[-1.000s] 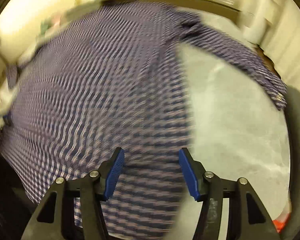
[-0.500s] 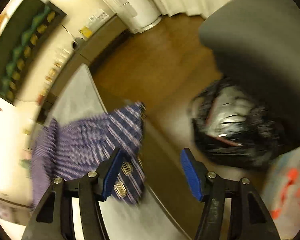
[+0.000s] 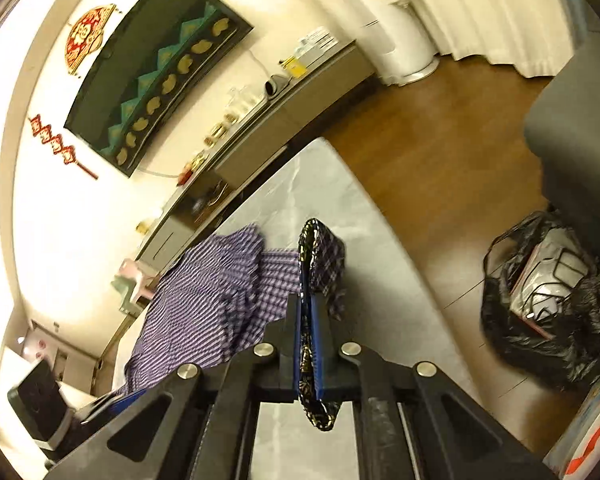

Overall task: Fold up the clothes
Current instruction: 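Grasp the gold-lined cuff with the left gripper and lift it while the right gripper releases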

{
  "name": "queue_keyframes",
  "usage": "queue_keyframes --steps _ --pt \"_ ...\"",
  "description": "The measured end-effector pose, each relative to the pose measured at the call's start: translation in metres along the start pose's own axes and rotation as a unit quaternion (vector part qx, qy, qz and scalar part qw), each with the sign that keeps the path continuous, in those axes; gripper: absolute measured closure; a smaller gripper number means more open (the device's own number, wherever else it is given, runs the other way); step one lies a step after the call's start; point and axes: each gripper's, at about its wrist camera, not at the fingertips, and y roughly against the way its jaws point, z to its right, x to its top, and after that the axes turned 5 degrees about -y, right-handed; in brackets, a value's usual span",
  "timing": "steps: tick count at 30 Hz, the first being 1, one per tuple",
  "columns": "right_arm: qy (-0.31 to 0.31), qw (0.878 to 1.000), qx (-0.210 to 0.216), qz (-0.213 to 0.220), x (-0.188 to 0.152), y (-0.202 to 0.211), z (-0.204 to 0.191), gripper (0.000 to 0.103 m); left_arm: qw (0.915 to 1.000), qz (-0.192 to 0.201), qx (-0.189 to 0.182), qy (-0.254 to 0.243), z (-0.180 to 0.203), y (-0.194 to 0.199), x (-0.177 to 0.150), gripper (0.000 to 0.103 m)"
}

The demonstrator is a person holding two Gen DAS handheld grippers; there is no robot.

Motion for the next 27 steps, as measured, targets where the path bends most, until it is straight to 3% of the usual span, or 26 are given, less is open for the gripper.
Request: queue_keyframes --steps 3,6,11,13,14,15,16,18,20,23,27 --pt "-0.007 1.000 0.016 -0.021 -0.008 -0.001 -0.011 0.098 0.9990 0.027 -0.032 -0.014 0.045 -0.033 0.018 0.041" --pt "-0.011 0.999 0.035 -0.036 -0.005 0.012 -0.019 0.098 0.9990 0.028 -0.034 -0.007 0.069 -0.055 0.018 0.040" --pt "-0.022 0.997 0.055 -0.045 -0.001 0.038 -0.016 0.098 0.9995 0.020 0.023 -0.005 0.077 -0.083 0.014 0.040" --pt "-0.025 0.996 0.064 -0.050 -0.002 0.054 -0.014 0.098 0.9991 0.036 0.021 0.002 0.073 -0.090 0.017 0.043" --pt "-0.026 0.996 0.066 -0.052 -0.002 0.061 -0.013 0.098 0.9991 0.042 0.009 0.004 0.072 -0.094 0.019 0.048" --pt "-0.019 0.997 0.058 -0.047 -0.003 0.066 -0.013 0.097 0.9993 0.038 0.004 0.004 0.071 -0.098 0.020 0.084" --pt "-0.014 0.998 0.052 -0.038 -0.003 0.079 -0.012 0.096 0.9996 0.027 0.003 0.001 0.070 -0.103 0.021 0.095" --pt "0.003 1.000 0.017 -0.004 -0.008 0.099 -0.014 0.087 0.9999 0.013 0.003 0.006 0.062 -0.103 0.021 0.095" --pt "0.027 0.998 -0.038 0.034 -0.018 0.123 -0.020 0.052 0.9996 0.017 0.010 0.020 0.044 -0.085 0.027 0.096" --pt "0.058 0.995 -0.071 0.035 -0.070 0.136 -0.043 0.048 0.9963 0.044 0.019 0.071 -0.004 -0.038 0.051 0.096" --pt "0.138 0.985 -0.091 -0.055 -0.175 0.104 -0.080 0.046 0.9921 0.058 0.049 0.100 -0.063 0.019 0.097 0.096"
